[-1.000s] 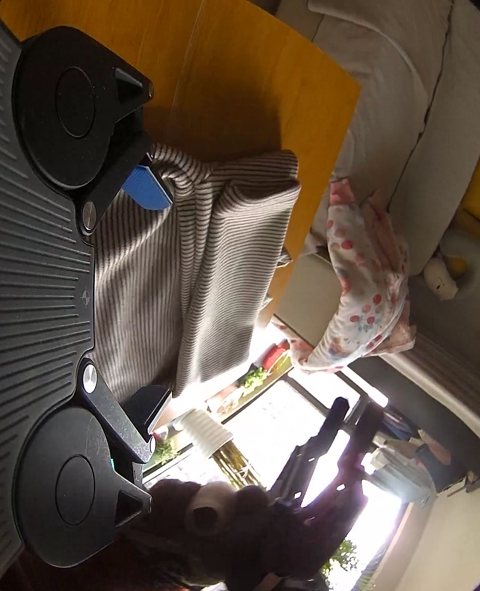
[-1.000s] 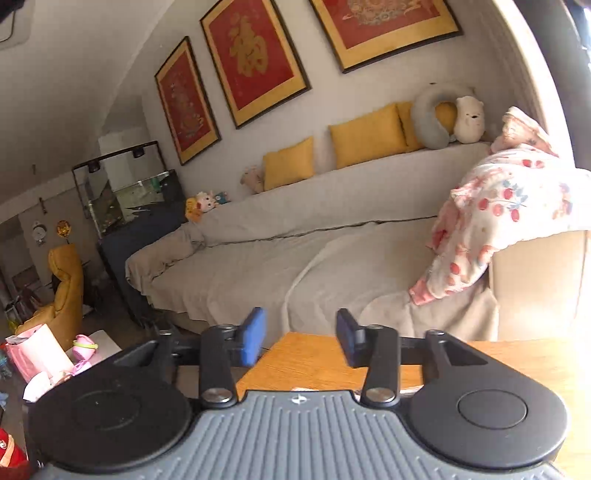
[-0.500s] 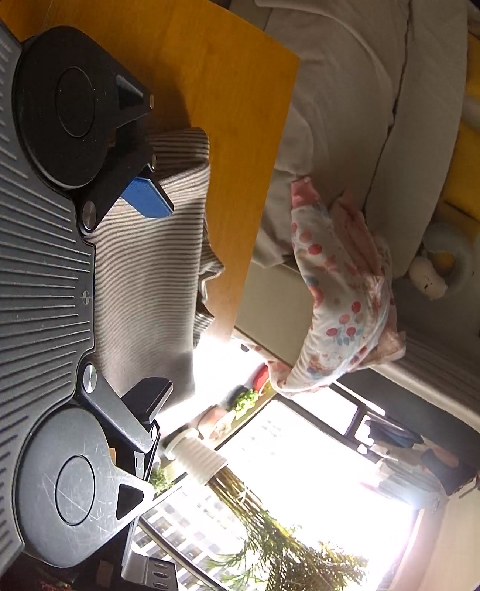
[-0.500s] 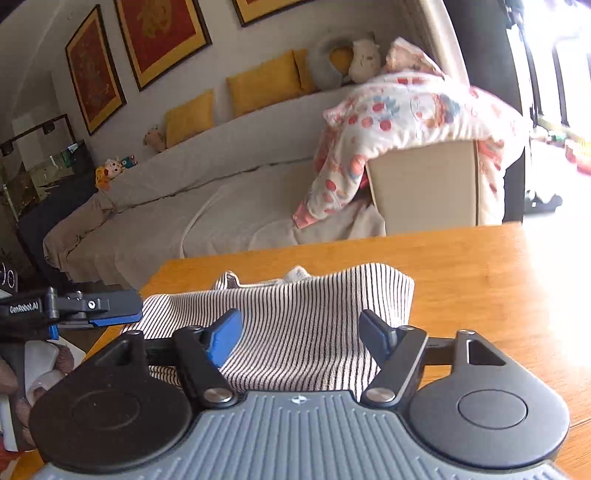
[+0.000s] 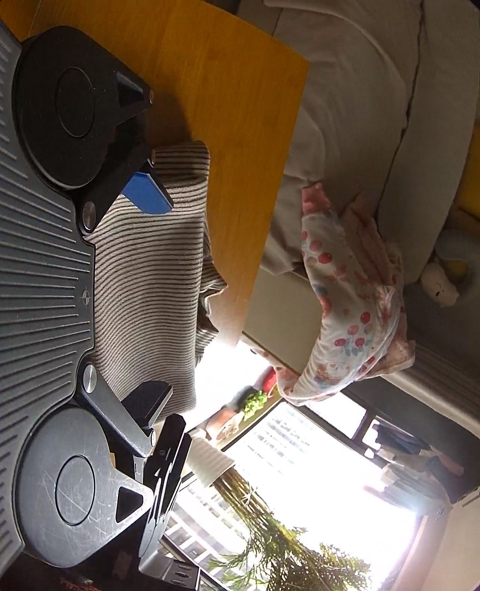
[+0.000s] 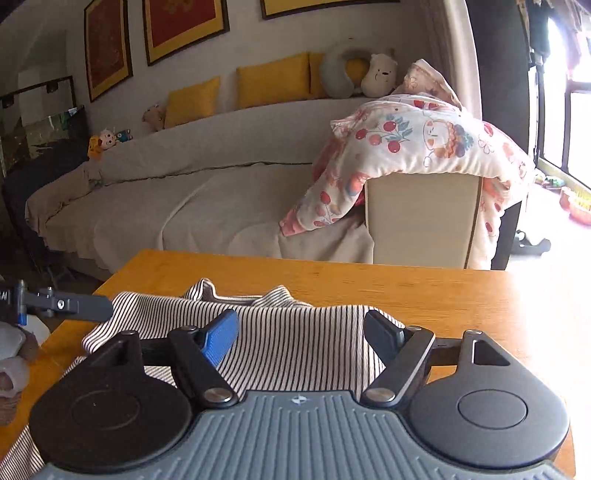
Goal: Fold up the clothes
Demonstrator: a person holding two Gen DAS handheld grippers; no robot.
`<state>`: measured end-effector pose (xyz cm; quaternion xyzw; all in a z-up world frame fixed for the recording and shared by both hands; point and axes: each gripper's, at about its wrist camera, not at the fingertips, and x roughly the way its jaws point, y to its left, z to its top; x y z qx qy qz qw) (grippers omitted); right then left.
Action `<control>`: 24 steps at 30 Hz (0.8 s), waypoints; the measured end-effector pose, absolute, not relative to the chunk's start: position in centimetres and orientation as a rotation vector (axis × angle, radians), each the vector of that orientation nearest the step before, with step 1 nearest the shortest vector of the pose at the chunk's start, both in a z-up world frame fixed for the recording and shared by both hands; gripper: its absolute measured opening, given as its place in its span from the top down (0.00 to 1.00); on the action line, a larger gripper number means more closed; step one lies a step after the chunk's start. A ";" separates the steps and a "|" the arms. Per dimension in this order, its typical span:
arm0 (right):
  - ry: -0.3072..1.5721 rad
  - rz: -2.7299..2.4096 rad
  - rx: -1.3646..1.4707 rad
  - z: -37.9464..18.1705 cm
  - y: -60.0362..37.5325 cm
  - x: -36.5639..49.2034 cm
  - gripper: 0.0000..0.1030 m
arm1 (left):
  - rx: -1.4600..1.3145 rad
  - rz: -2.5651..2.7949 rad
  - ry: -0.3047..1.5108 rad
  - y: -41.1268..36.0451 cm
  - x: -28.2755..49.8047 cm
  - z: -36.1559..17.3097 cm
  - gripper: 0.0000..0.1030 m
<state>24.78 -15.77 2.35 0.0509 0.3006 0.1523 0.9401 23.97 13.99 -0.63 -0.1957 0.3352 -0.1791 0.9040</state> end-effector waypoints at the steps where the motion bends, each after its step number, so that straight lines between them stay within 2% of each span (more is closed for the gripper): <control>1: 0.651 0.322 0.138 2.0 -16.0 26.0 0.30 | -0.411 -0.355 0.733 14.2 24.7 -1.2 0.02; 4: 0.755 0.310 0.181 -0.1 -16.8 28.0 0.40 | -0.404 -0.358 0.757 14.9 25.3 -2.0 0.02; 7: 0.732 0.331 0.181 1.1 -18.0 27.2 0.45 | -0.400 -0.352 0.774 16.3 24.8 -0.9 0.02; 11: 0.728 0.319 0.274 2.5 -22.2 27.2 0.43 | -0.454 -0.361 0.820 19.5 24.9 -0.6 0.02; 15: 0.827 0.297 0.398 0.4 -25.3 29.3 0.40 | -0.530 -0.382 0.890 20.8 26.1 -2.4 0.02; 21: 0.880 0.419 0.520 -1.9 -24.0 31.6 0.37 | -0.576 -0.423 0.873 19.9 28.1 -3.5 0.03; 24: 0.882 0.456 0.448 -1.8 -21.8 33.2 0.35 | -0.516 -0.422 0.855 18.7 29.7 -3.4 0.03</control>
